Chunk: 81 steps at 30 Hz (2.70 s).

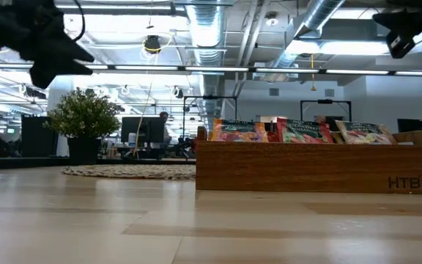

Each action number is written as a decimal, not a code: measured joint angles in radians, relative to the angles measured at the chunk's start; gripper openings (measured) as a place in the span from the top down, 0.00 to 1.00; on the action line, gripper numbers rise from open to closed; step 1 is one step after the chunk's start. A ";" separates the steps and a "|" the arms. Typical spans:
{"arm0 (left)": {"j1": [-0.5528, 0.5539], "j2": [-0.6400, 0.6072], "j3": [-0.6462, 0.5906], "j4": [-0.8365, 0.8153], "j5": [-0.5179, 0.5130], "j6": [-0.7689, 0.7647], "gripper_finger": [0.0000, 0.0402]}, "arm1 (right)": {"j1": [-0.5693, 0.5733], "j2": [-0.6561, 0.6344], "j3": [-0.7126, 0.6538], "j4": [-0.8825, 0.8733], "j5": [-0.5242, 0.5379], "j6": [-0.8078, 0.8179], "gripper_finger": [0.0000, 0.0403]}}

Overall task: Pick & Place Tea
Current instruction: Return to Home Position

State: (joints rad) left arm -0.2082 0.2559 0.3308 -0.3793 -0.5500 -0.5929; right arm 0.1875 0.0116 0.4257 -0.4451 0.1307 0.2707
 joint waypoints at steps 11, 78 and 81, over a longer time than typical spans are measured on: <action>-0.001 -0.251 -0.158 0.001 -0.012 0.031 0.63 | 0.001 0.000 -0.274 0.338 -0.008 0.102 0.67; -0.001 -0.256 -0.241 0.128 -0.095 0.133 0.63 | 0.000 0.000 -0.419 0.469 -0.209 -0.147 0.66; -0.001 -0.256 -0.241 0.128 -0.095 0.132 0.63 | 0.000 0.000 -0.419 0.469 -0.209 -0.147 0.66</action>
State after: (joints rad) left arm -0.2096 -0.0002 0.0898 -0.2516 -0.6449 -0.4606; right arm 0.1875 0.0116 0.0063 0.0242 -0.0780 0.1234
